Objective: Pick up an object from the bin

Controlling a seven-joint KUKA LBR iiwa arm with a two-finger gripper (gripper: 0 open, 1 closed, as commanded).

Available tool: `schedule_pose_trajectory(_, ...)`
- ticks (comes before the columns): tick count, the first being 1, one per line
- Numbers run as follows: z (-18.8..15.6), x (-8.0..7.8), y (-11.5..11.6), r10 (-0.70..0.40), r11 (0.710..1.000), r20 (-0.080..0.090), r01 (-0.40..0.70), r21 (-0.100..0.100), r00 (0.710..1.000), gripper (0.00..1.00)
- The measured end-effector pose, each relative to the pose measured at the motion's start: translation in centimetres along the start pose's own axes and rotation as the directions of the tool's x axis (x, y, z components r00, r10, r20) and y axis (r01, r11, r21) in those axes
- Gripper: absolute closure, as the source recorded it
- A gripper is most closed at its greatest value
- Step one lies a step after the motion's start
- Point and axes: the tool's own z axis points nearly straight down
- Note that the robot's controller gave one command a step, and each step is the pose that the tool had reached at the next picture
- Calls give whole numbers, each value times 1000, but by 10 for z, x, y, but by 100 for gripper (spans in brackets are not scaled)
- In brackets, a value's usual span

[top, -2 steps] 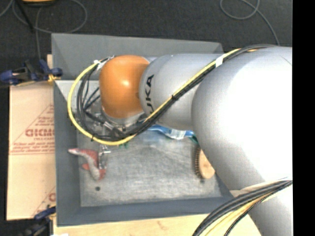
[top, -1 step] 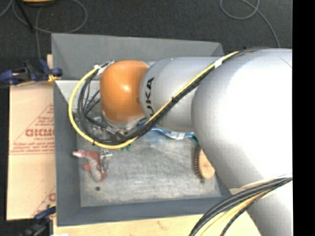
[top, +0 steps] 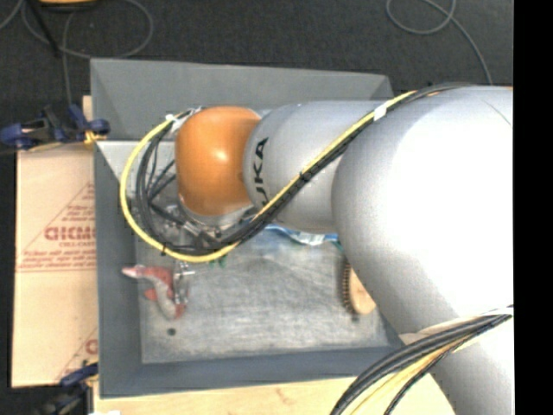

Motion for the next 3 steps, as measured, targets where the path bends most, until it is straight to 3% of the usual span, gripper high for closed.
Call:
schedule_pose_trajectory(1, -7, -3, 5, 198, 980, -1, -198, 1, 980, 0)
schedule_pose_trajectory(2, 1, 10, 5, 96, 995, 4, -96, 1, 995, 0)
schedule_pose_trajectory(3, 5, 5, -3, 275, 962, 0, -275, -3, 962, 100)
